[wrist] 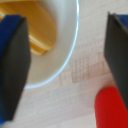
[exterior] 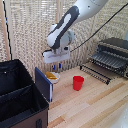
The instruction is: Gently stretch your hand towards the oven tray's handle, obtaining a firm grip, and draw it cautiously out of the oven. Transition your grip to the hot dog bowl, gingerly seizing the edge, and elevate it from the surface. Hover the bowl over the tray, delicately lower it, and temper your grip, establishing the bowl's equilibrium.
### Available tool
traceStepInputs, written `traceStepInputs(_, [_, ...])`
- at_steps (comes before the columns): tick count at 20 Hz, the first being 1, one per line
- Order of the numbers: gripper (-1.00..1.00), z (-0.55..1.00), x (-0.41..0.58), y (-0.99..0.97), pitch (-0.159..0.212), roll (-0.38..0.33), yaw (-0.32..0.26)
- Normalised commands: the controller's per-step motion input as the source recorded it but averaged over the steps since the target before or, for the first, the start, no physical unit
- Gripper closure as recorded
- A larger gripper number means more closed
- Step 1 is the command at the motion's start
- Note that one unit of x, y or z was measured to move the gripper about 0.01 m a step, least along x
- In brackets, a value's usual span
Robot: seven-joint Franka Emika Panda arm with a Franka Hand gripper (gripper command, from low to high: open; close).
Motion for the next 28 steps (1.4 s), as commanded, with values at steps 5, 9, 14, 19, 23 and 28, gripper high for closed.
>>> traceStepInputs(5, [-1.0, -0.32, 0.0, 0.04, 0.0, -0.02, 0.002])
traceStepInputs(9, [-1.0, -0.24, 0.0, 0.0, -0.002, -0.012, 0.0])
traceStepInputs(14, [1.0, -0.11, 0.0, 0.0, 0.016, -0.003, -0.004])
traceStepInputs(19, [1.0, -0.04, 0.0, 0.0, 0.034, 0.0, -0.035])
traceStepInputs(23, [1.0, 0.0, -0.031, 0.0, 0.043, 0.0, -0.043])
traceStepInputs(28, [1.0, 0.0, -0.001, 0.0, 0.047, 0.0, -0.052])
